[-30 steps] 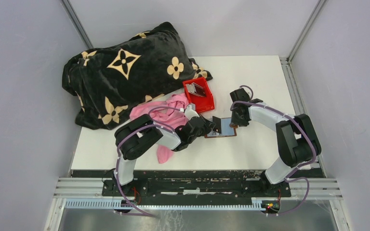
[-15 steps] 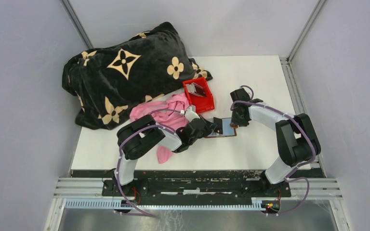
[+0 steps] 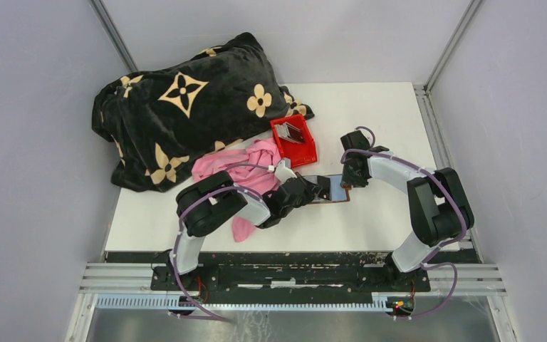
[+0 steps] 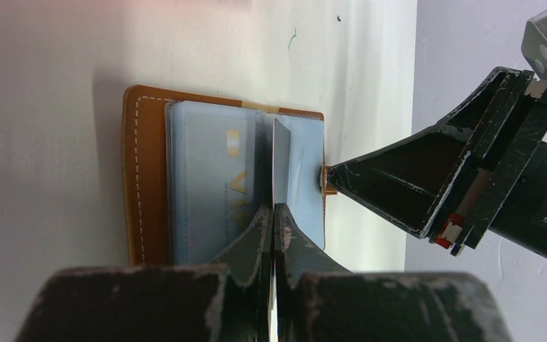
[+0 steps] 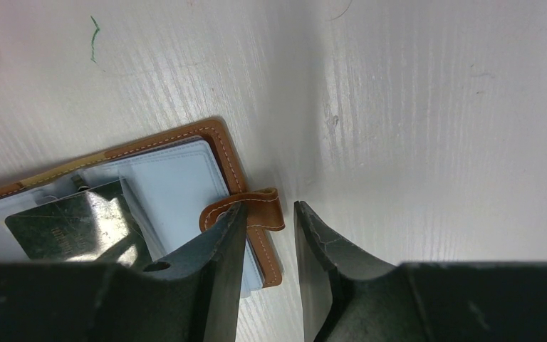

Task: Put the credit cards into the card holder
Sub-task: Insert the credit card into the card holder.

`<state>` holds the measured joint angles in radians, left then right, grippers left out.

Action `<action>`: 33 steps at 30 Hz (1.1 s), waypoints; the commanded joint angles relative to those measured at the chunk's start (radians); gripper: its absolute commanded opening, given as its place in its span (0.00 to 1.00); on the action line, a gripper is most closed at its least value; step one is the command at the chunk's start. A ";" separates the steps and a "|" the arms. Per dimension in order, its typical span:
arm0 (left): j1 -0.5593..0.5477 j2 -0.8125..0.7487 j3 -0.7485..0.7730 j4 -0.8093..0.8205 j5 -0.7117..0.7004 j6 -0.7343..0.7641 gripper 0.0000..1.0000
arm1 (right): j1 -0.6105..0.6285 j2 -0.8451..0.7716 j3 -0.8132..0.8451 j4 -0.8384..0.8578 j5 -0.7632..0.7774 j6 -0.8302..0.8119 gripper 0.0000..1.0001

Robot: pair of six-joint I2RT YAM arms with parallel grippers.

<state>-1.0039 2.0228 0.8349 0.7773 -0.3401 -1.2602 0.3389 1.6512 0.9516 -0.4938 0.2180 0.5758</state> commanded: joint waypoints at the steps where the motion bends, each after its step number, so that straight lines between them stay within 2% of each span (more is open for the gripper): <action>1: -0.018 0.031 0.013 -0.016 -0.019 -0.029 0.03 | -0.001 0.036 -0.006 0.012 -0.017 0.015 0.37; 18: -0.043 0.098 0.081 -0.086 0.038 -0.024 0.04 | -0.001 0.057 -0.005 0.022 -0.042 0.013 0.36; 22: -0.045 0.103 0.094 -0.131 0.086 -0.011 0.15 | -0.001 0.059 -0.005 0.026 -0.046 0.014 0.36; 33: -0.070 0.024 0.076 -0.293 0.062 0.044 0.36 | -0.001 0.059 -0.008 0.030 -0.055 0.028 0.36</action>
<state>-1.0386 2.0697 0.9241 0.6964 -0.3050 -1.2594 0.3351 1.6646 0.9588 -0.4847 0.1967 0.5789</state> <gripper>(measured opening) 0.317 0.362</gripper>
